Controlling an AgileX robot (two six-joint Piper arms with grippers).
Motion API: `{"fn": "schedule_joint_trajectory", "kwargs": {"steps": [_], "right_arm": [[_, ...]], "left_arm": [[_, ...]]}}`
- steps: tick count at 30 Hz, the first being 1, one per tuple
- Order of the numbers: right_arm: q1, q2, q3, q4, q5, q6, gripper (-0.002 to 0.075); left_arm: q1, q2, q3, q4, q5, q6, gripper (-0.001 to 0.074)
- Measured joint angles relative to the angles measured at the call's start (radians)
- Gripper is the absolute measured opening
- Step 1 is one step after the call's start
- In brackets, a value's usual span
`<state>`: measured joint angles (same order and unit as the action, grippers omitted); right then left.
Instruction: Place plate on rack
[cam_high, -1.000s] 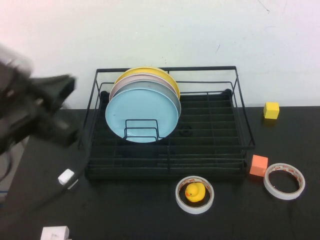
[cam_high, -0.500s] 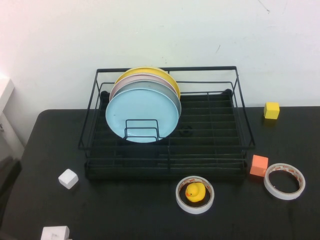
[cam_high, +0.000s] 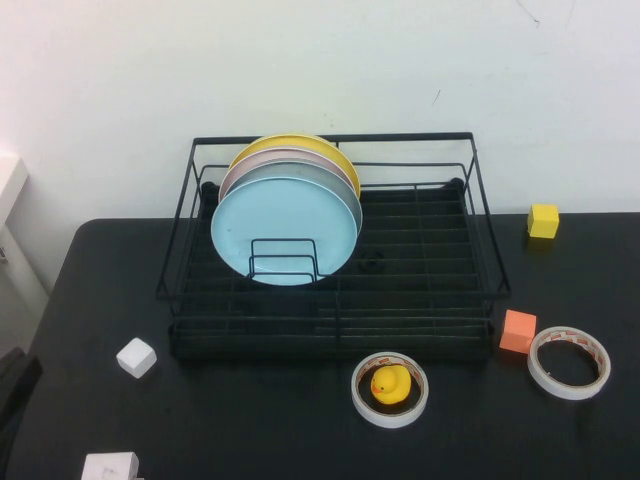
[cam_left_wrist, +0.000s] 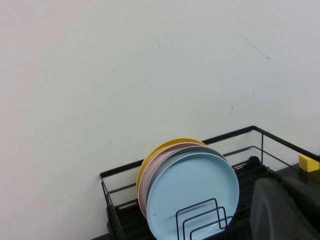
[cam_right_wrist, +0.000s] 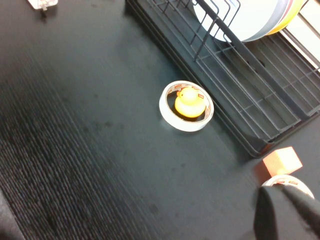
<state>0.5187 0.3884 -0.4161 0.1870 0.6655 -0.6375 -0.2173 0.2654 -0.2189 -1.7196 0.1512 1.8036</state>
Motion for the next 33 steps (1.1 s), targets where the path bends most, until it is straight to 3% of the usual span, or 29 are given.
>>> {"fn": "schedule_joint_trajectory", "kwargs": {"steps": [14, 21, 27, 33], "right_arm": [[0.0, 0.0, 0.0, 0.002, 0.0, 0.0, 0.0001], [0.0, 0.0, 0.001, 0.004, 0.002, 0.0, 0.0001], [-0.002, 0.0, 0.001, 0.006, 0.002, 0.0, 0.0001], [-0.002, 0.0, 0.001, 0.008, 0.002, 0.0, 0.0001]], "left_arm": [[-0.004, -0.028, 0.007, -0.001, -0.028, -0.002, -0.0001], [-0.01, -0.247, 0.123, -0.006, -0.123, -0.002, -0.0001], [-0.01, -0.275, 0.212, -0.01, -0.205, 0.0, -0.0001], [-0.01, -0.275, 0.23, 0.056, -0.252, -0.141, -0.0001]]}}
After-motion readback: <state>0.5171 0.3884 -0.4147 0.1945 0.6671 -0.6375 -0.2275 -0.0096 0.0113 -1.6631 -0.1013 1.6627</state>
